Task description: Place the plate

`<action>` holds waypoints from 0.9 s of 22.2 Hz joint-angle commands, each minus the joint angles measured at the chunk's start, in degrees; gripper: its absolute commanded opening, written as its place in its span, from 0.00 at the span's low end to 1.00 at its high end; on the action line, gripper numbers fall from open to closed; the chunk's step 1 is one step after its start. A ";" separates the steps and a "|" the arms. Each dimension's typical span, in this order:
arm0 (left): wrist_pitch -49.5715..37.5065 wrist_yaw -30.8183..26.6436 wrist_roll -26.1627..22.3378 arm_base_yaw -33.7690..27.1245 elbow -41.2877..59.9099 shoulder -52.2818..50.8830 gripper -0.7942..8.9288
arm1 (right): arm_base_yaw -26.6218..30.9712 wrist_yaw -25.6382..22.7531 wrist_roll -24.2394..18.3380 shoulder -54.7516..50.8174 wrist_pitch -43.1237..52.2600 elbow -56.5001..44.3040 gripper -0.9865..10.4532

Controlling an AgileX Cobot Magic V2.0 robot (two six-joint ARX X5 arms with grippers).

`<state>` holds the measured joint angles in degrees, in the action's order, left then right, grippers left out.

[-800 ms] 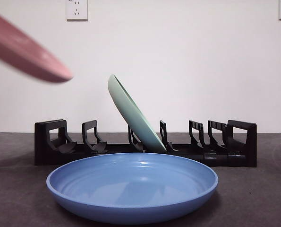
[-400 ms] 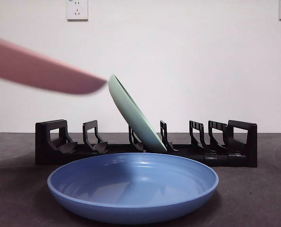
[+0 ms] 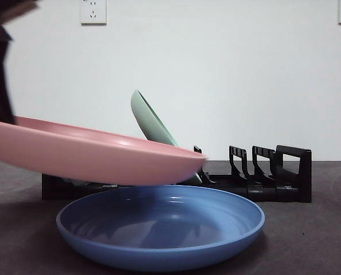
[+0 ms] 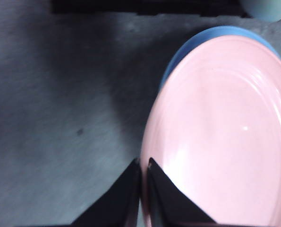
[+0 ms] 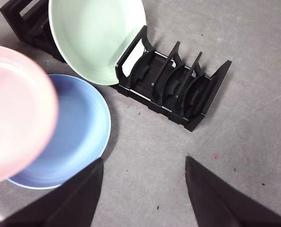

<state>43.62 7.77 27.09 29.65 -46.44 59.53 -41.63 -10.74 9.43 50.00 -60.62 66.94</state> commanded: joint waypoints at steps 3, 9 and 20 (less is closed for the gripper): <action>-5.84 0.35 3.61 3.74 -0.44 6.71 0.09 | -0.46 -0.24 0.68 0.35 0.55 0.90 0.33; -14.99 0.20 6.29 6.34 -0.44 15.82 0.09 | -0.46 -0.24 0.68 0.35 0.52 0.90 0.33; -19.06 -0.57 5.31 6.43 -0.44 22.51 0.09 | -0.46 -0.24 0.63 0.35 0.55 0.90 0.33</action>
<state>25.10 7.27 32.75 35.53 -46.44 81.10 -41.63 -10.74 9.45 50.00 -60.62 66.94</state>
